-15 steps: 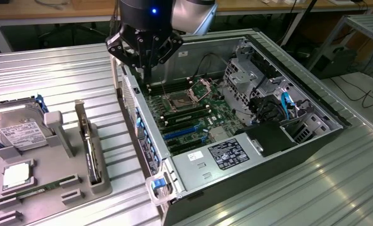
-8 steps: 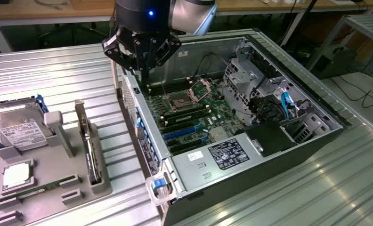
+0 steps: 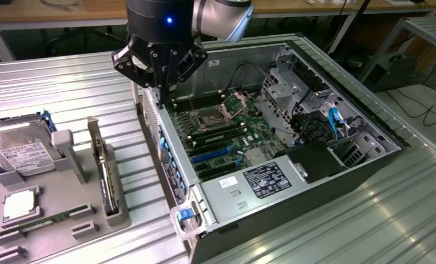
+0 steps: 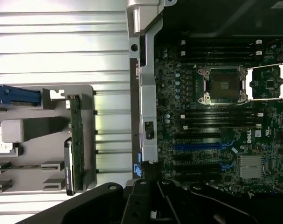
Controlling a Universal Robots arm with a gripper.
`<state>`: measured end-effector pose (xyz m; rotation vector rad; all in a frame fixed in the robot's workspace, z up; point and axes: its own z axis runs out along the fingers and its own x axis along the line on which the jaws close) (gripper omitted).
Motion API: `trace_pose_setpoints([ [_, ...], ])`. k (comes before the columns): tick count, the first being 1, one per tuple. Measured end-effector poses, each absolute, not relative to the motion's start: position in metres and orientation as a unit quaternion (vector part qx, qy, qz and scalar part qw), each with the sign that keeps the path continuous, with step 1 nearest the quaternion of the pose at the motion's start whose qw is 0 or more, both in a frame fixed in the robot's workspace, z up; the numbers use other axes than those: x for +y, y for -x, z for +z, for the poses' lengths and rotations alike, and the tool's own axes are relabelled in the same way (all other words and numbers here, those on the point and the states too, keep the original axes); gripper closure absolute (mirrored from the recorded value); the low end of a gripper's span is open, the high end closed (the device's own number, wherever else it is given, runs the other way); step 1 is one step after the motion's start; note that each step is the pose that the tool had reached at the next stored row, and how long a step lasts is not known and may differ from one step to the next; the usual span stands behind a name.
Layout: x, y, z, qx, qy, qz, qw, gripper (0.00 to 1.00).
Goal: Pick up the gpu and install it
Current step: 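Reach for the gpu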
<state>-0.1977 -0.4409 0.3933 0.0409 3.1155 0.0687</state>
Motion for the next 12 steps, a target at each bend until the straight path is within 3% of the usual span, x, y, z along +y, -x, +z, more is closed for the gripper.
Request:
trace_pose_setpoints([
  [12, -0.452, 0.216, 0.393, 1.0, -0.013, 0.022, 0.012, 0.89],
])
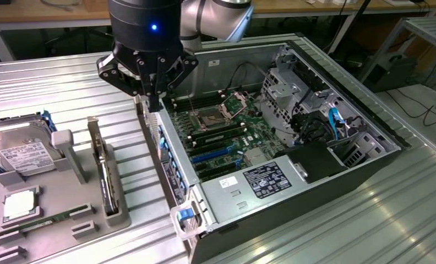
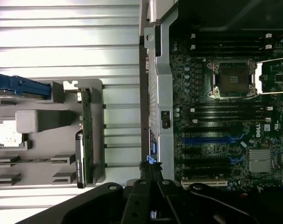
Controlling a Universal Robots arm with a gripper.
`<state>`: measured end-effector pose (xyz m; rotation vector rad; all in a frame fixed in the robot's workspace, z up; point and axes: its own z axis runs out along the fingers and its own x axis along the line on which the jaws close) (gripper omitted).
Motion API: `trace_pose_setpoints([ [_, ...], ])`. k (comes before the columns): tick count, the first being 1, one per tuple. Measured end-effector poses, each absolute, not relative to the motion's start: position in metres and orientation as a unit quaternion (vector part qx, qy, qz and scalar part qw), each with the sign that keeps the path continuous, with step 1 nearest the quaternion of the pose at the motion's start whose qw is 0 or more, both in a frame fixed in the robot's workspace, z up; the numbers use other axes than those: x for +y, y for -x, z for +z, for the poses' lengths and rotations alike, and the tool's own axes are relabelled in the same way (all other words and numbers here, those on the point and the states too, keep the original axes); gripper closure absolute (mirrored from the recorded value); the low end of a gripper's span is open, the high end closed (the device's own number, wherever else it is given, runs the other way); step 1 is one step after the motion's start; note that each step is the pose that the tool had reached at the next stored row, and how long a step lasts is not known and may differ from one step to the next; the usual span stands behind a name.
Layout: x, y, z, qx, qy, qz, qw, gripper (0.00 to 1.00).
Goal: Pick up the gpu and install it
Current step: 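Reach for the gpu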
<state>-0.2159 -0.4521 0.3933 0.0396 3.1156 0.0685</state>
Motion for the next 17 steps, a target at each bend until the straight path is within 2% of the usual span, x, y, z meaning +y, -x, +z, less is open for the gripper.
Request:
trace_pose_setpoints([
  [17, -0.465, 0.24, 0.393, 1.0, -0.012, 0.022, 0.013, 0.89],
])
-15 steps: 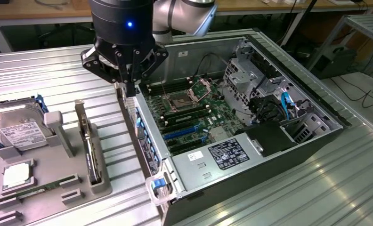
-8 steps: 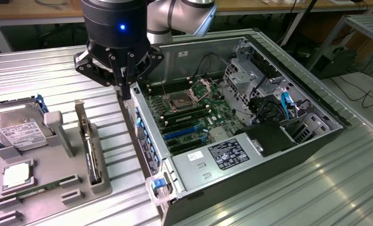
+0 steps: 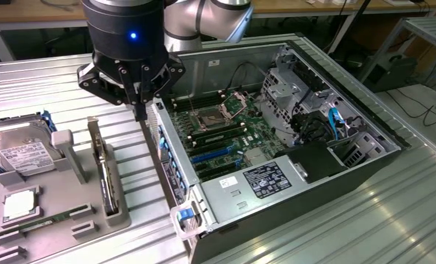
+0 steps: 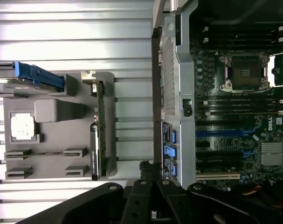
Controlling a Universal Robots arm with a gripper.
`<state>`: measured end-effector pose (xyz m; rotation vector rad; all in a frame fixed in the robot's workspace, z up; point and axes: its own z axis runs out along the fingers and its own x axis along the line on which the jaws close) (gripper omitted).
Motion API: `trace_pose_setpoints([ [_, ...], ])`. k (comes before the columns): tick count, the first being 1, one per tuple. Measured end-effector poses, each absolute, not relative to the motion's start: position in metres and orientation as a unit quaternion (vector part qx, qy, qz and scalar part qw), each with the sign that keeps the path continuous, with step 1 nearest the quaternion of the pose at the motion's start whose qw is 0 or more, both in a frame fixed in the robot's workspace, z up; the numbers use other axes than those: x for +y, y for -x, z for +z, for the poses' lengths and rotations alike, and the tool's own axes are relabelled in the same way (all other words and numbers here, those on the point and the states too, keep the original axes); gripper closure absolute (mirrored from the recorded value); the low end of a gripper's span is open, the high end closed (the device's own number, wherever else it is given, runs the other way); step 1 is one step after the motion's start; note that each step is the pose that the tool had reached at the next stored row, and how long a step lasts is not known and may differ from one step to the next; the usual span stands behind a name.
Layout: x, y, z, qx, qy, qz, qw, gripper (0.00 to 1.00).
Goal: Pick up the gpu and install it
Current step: 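Reach for the gpu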
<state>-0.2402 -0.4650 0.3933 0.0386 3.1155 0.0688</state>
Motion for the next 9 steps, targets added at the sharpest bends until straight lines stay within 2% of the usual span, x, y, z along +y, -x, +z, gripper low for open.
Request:
trace_pose_setpoints([
  [9, -0.472, 0.254, 0.393, 1.0, -0.012, 0.022, 0.013, 0.89],
])
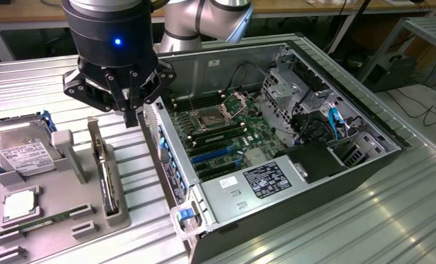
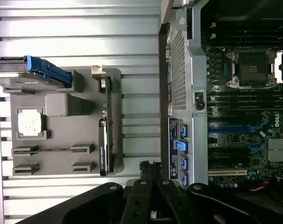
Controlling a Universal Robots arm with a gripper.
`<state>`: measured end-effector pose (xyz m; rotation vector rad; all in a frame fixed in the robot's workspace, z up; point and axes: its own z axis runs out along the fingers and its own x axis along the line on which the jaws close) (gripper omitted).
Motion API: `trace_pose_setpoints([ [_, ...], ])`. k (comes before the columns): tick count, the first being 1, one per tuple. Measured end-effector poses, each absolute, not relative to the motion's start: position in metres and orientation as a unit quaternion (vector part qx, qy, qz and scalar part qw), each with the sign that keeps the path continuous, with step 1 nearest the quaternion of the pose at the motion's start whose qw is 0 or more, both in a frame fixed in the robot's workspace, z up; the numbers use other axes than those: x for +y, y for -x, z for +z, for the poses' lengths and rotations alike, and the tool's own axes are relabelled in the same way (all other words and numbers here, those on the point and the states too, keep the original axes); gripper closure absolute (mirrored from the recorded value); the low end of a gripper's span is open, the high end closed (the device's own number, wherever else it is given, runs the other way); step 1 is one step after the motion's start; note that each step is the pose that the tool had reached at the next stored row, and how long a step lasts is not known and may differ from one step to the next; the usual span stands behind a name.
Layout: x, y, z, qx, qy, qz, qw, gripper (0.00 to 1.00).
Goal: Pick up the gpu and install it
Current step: 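Reach for the gpu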
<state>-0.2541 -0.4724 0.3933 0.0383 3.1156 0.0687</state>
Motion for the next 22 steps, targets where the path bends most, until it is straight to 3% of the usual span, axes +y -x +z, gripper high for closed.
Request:
trace_pose_setpoints([
  [22, -0.48, 0.306, 0.393, 1.0, -0.012, 0.022, 0.013, 0.89],
])
